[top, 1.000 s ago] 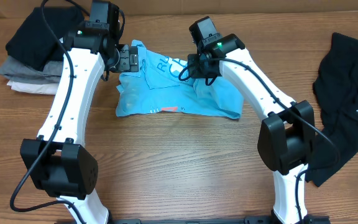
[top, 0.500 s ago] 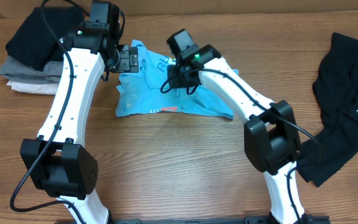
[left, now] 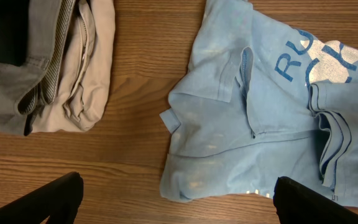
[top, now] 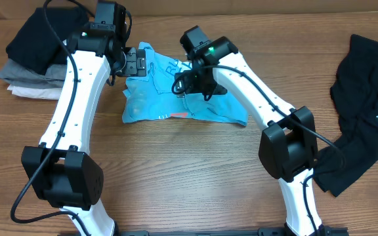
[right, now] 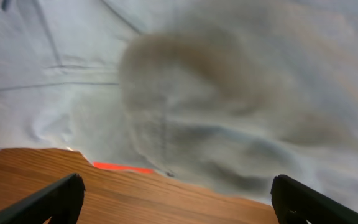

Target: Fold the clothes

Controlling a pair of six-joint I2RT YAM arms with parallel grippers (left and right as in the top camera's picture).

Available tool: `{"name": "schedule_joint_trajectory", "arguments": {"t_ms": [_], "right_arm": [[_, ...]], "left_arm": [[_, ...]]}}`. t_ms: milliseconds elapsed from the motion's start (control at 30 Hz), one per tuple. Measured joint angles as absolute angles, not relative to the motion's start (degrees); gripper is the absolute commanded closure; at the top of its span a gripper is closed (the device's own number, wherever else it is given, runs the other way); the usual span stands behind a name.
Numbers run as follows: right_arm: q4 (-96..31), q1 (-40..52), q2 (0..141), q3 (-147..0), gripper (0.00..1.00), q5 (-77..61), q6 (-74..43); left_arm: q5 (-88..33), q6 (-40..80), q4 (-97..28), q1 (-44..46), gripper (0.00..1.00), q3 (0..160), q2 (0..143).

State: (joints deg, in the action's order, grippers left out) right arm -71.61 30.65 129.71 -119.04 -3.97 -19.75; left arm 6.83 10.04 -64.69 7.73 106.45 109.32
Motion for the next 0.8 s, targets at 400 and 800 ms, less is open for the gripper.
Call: {"name": "schedule_joint_trajectory", "arguments": {"t_ms": [400, 800], "right_arm": [[-66.8, 30.4, 129.7, -110.7, 0.2, -3.6, -21.5], [-63.7, 30.4, 129.7, -107.4, 0.69, -3.5, -22.2]], "left_arm": [[6.8, 10.0, -64.7, 7.7, 0.0, 106.5, 109.3], [6.8, 9.3, -64.7, 7.7, 0.0, 106.5, 109.3]]}}
